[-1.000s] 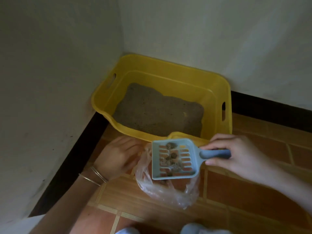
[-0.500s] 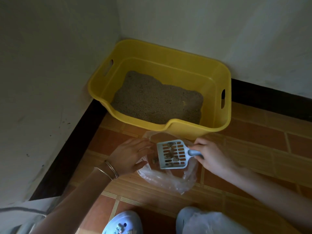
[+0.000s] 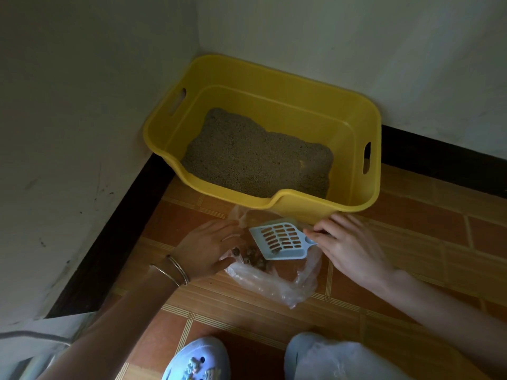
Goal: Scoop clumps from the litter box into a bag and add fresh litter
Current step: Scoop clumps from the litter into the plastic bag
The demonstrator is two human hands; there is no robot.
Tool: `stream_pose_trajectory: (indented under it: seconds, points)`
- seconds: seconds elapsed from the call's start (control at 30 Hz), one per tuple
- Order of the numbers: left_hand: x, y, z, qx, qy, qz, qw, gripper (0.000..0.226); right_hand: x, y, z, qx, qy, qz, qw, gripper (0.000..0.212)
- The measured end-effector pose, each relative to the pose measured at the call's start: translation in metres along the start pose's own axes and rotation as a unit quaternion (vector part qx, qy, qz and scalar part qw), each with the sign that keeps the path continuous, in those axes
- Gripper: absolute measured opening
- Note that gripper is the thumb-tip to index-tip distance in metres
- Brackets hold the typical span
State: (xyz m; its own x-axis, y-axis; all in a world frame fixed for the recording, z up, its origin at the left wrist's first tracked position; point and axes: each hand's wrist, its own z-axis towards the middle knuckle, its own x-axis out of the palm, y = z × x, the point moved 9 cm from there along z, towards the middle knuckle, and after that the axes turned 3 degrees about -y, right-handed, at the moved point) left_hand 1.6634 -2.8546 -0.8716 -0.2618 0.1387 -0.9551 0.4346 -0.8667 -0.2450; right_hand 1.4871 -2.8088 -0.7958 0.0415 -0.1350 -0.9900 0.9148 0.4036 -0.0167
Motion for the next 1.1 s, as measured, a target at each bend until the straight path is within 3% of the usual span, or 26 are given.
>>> stream_pose_trajectory:
  seconds: [0.43,0.6,0.8,1.1]
  points:
    - [-0.010,0.002,0.002,0.005,-0.025,0.003,1.000,0.041,-0.018,-0.004,-0.014,-0.016,-0.020,-0.035,0.999,0.041]
    - [-0.030,0.008,0.007,-0.001,-0.047,0.007,0.999,0.041,-0.051,-0.023,-0.008,0.057,-0.077,0.097,0.991,0.040]
    - [-0.069,0.029,0.020,-0.016,-0.078,0.035,0.996,0.038,-0.078,-0.037,0.019,0.125,-0.040,0.241,0.962,0.036]
    - [-0.077,0.036,0.022,-0.023,-0.073,0.046,0.996,0.039,-0.096,-0.051,0.036,0.123,-0.057,0.227,0.964,0.040]
